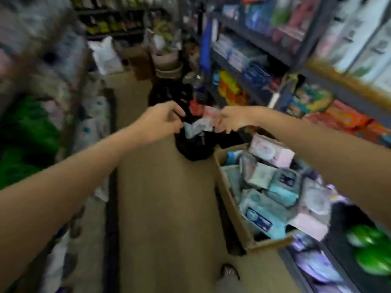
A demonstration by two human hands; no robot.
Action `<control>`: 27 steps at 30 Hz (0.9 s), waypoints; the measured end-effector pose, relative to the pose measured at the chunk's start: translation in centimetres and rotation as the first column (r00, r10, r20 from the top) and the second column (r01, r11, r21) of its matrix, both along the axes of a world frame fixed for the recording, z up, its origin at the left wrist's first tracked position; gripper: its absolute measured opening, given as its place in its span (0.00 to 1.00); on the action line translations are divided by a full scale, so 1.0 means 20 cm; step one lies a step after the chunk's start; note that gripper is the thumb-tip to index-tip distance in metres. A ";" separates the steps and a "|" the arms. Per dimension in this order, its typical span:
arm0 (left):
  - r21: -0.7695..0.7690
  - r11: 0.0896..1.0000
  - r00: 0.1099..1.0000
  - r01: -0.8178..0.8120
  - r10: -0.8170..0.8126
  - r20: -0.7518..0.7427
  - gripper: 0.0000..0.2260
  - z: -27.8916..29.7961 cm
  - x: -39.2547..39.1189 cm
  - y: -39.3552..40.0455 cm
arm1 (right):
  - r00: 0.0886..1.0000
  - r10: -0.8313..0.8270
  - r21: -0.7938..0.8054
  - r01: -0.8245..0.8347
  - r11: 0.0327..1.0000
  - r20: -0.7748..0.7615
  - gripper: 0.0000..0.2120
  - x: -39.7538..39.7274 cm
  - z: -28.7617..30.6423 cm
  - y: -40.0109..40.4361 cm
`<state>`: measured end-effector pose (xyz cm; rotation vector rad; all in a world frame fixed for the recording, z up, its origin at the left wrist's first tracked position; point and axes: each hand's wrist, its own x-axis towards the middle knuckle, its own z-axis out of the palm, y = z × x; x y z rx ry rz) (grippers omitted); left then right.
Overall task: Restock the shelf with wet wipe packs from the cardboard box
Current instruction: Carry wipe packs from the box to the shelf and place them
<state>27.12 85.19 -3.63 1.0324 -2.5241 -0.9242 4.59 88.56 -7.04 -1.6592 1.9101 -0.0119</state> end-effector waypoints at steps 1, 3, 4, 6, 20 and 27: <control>0.052 0.998 0.999 0.044 -0.045 0.019 0.13 -0.10 -0.17 0.02 | 0.999 -0.045 0.062 0.045 0.997 -0.009 0.09 -0.15 -0.08 0.11; 0.141 0.986 0.995 0.093 -0.098 0.025 0.10 -0.29 -0.49 0.08 | 0.995 -0.097 0.165 0.099 0.981 -0.023 0.15 -0.45 -0.27 0.28; 0.181 0.978 0.993 0.107 -0.113 0.021 0.09 -0.38 -0.64 0.10 | 0.990 -0.132 0.219 0.137 0.966 -0.041 0.16 -0.57 -0.36 0.37; 0.230 0.964 0.989 0.131 -0.142 0.030 0.07 -0.54 -0.91 0.16 | 0.976 -0.189 0.289 0.212 0.933 -0.106 0.16 -0.80 -0.54 0.54; 0.537 0.792 0.690 0.290 -0.562 0.456 0.18 -1.31 -1.77 0.67 | 0.297 -0.931 0.339 0.916 0.215 -0.211 0.55 -0.95 -1.40 1.09; 0.552 0.797 0.672 0.245 -0.550 0.496 0.19 -1.36 -1.72 0.70 | 0.226 -0.938 0.175 0.967 0.184 -0.263 0.55 -0.94 -1.49 1.12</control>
